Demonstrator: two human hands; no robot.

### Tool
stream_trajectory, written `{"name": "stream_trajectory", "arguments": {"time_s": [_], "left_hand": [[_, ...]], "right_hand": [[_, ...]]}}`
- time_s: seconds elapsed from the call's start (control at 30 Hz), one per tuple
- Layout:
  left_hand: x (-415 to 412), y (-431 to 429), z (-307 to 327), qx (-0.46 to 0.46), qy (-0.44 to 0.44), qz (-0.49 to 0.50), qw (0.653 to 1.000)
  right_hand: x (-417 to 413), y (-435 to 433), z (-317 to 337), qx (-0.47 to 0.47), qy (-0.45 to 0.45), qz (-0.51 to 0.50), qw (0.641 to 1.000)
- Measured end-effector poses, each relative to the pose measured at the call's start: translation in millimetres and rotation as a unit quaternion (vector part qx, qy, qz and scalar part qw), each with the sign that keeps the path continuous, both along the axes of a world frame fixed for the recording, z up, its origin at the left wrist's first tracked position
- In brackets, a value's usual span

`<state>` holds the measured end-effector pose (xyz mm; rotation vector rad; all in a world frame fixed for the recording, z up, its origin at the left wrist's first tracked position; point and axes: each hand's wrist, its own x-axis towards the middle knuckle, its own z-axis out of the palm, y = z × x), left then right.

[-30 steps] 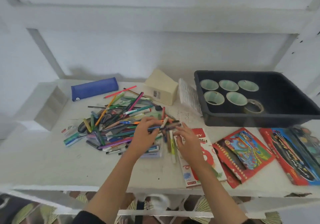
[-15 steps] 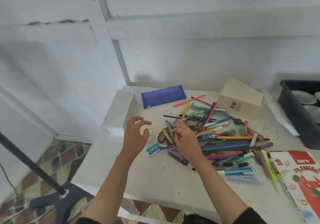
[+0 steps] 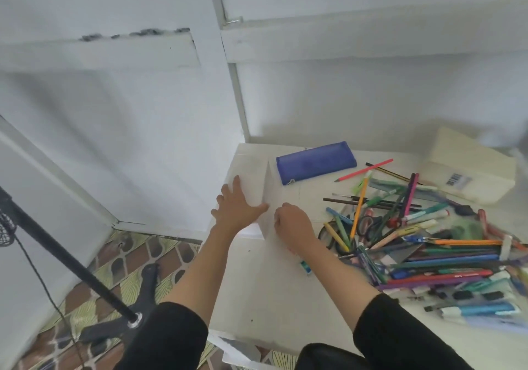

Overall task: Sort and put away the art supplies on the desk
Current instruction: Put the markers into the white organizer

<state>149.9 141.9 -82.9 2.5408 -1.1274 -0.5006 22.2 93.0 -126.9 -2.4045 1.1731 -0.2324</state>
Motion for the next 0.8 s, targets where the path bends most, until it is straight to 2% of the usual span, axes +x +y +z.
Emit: {"name": "stream_trajectory", "arguments": {"time_s": [0.07, 0.13, 0.2, 0.27, 0.3, 0.37, 0.4, 0.53, 0.67, 0.8], "left_hand": [[1, 1, 0, -0.041, 0.031, 0.029, 0.998], [6, 7, 1, -0.106, 0.100, 0.055, 0.988], [12, 15, 0, -0.212, 0.223, 0.087, 0.948], [14, 23, -2, -0.311, 0.322, 0.097, 0.889], [15, 27, -3, -0.342, 0.339, 0.082, 0.873], [17, 33, -4, -0.370, 0.332, 0.031, 0.867], [19, 35, -5, -0.370, 0.329, 0.009, 0.869], [25, 37, -10, -0.343, 0.334, -0.034, 0.877], [15, 36, -18, -0.339, 0.337, -0.017, 0.878], [4, 37, -27, -0.369, 0.324, -0.006, 0.871]], "right_hand": [[5, 3, 1, -0.001, 0.021, -0.001, 1.000], [6, 4, 2, 0.007, 0.031, -0.007, 0.999], [6, -1, 8, 0.032, 0.017, -0.016, 0.999], [4, -7, 20, 0.108, -0.083, -0.040, 0.990], [4, -7, 26, 0.182, -0.172, -0.066, 0.966], [5, -7, 35, 0.303, -0.332, -0.114, 0.886], [6, -8, 37, 0.309, -0.355, -0.112, 0.875], [8, -13, 39, 0.230, -0.316, -0.071, 0.918], [2, -10, 36, 0.145, -0.306, -0.057, 0.939], [-5, -6, 30, 0.139, -0.293, -0.008, 0.946]]}}
